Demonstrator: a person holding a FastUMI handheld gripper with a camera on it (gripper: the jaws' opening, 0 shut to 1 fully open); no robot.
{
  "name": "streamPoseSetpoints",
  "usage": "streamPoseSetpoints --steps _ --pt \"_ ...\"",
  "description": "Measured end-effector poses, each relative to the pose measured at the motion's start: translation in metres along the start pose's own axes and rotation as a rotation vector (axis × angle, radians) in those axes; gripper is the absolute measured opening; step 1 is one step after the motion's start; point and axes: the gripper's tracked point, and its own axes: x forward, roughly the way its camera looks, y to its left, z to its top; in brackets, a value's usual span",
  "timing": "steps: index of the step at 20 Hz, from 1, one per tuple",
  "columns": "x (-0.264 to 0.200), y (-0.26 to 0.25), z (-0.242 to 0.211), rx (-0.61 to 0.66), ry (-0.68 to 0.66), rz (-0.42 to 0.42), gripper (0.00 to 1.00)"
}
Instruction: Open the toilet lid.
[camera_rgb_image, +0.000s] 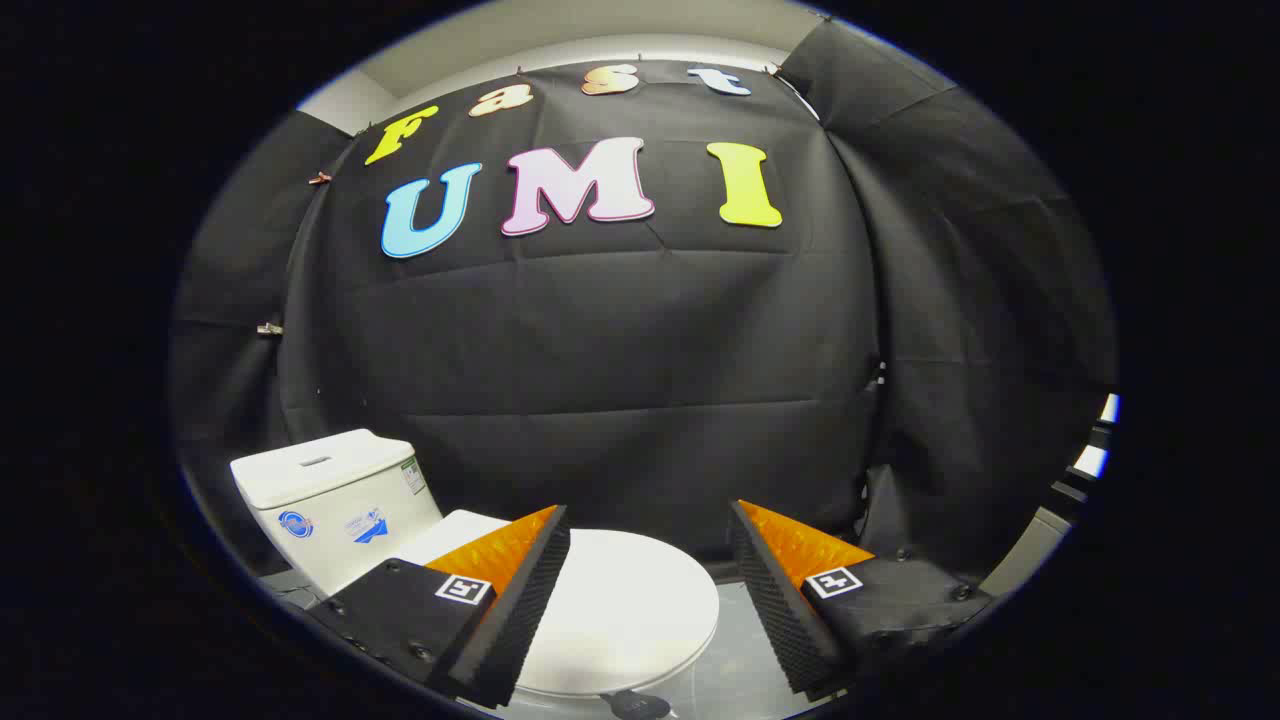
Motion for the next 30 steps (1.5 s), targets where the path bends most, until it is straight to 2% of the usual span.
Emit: streamPoseSetpoints --steps 17,27,30 --pt "0.002 -0.001 -0.006 -0.015 0.018 -0.005 0.98" --pt "0.004 -0.002 -0.02 0.025 0.078 0.001 0.98" --pt "0.001 0.001 -0.032 0.044 0.142 0.011 0.98"
